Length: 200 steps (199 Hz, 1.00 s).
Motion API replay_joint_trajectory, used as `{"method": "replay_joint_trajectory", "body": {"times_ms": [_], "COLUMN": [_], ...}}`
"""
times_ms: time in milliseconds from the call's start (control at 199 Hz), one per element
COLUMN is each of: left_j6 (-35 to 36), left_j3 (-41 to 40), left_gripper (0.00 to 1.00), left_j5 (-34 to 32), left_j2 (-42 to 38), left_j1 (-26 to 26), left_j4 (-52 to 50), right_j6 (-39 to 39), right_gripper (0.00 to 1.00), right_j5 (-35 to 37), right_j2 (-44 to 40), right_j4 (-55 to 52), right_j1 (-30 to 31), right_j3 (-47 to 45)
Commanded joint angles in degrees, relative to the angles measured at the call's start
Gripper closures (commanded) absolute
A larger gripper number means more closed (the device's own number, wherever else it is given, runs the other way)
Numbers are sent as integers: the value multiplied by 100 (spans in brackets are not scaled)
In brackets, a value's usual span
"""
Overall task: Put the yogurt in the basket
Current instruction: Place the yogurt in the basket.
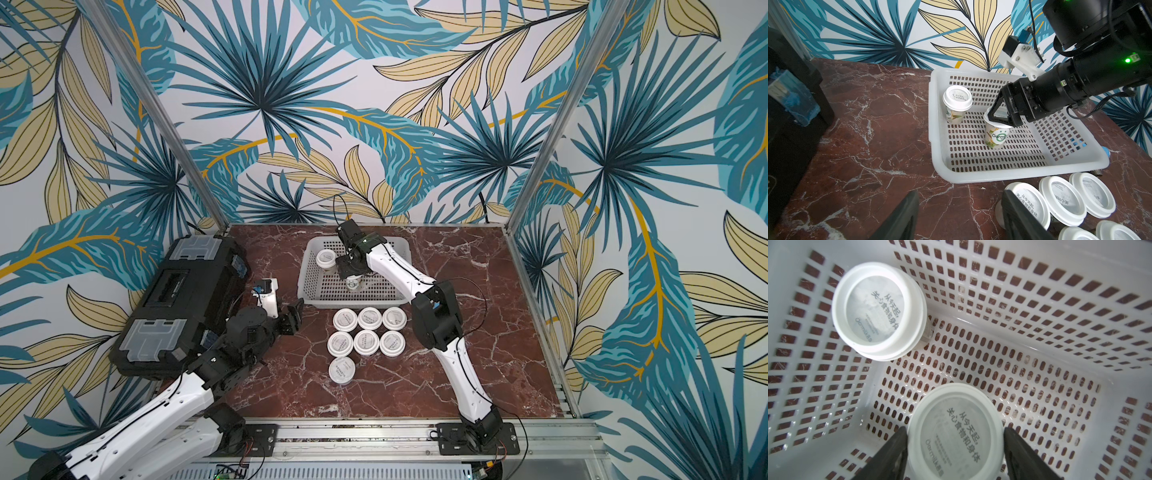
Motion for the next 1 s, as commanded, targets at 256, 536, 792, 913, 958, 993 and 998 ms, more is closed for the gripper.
{"method": "replay_joint_trajectory", "body": {"times_ms": [256, 536, 792, 913, 958, 993, 998], "left_j6": [88, 95, 171, 202, 219, 248, 252], "left_j3": [-17, 18, 215, 338, 405, 470, 482], "left_gripper": [33, 33, 33, 33, 33, 33, 33], "left_j5": [47, 58, 155, 220, 256, 311, 320], "left_j2": [48, 82, 262, 414, 480, 547, 557], "left_j1": [39, 35, 37, 37, 37, 38, 39], "left_j4": [59, 32, -52, -65, -80, -80, -86], "right_j6": [85, 137, 100, 34, 15, -5, -9], "right_gripper": [25, 18, 9, 7, 7, 7, 7], "right_j5": [-136, -135, -102, -26, 8, 42, 46], "right_j2": [-393, -784, -1147, -1336, -1407, -1480, -1497], "right_j4": [492, 779, 992, 1025, 1042, 1089, 1091], "right_j1": [7, 9, 8, 8, 0, 0, -4], "right_j3": [-990, -1556, -1643, -1675, -1723, -1787, -1793]}}
